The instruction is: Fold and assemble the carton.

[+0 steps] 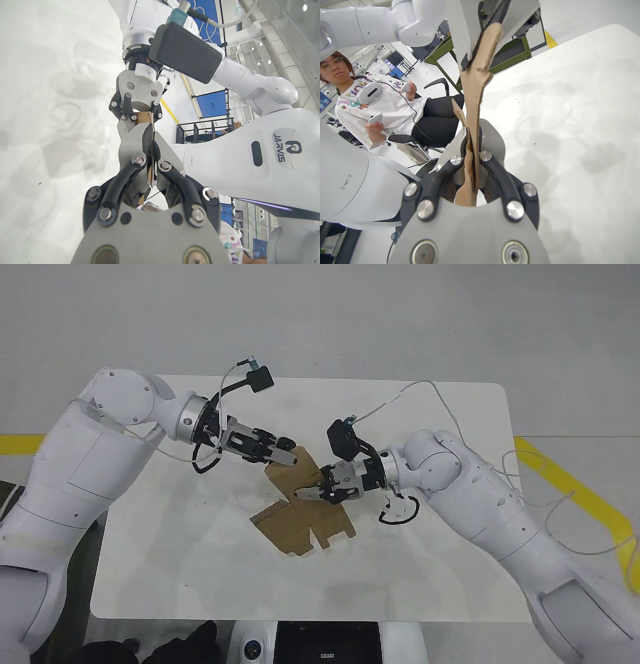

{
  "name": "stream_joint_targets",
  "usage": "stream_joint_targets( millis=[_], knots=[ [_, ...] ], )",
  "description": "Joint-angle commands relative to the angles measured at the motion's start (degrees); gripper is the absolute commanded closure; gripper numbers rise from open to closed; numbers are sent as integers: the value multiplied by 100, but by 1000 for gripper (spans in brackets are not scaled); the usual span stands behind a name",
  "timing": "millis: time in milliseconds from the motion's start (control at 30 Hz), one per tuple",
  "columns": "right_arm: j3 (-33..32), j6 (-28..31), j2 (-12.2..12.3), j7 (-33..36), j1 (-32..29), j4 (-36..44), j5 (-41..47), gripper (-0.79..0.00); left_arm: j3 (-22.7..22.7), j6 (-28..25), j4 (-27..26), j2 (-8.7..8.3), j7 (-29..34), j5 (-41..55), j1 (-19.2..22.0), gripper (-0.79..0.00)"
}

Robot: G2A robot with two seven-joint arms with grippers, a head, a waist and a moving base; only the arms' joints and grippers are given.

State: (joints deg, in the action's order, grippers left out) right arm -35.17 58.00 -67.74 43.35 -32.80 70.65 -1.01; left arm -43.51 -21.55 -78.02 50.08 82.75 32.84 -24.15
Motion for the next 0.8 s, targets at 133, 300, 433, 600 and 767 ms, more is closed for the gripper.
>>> stream_joint_targets(
  millis=[133, 300, 433, 600, 767],
  knots=[
    [-4, 0, -16, -33, 1, -41, 80, 0, -193, -174, 30, -10, -175, 2, -10, -785],
    [-126, 0, -30, -354, -72, -105, 161, 0, -505, -512, 10, -46, -637, -47, -122, -785],
    [-395, 0, -29, -979, -225, -146, -28, 0, -745, -713, -63, -105, -1100, -256, -396, -785],
    [-716, 0, -31, -1811, -483, -217, -406, 0, -1001, -778, -189, -189, -1647, -635, -845, -785],
    [-1000, -3, -63, -2631, -706, -338, -835, 0, -1128, -832, -399, -231, -1916, -874, -1212, -785]
  ],
)
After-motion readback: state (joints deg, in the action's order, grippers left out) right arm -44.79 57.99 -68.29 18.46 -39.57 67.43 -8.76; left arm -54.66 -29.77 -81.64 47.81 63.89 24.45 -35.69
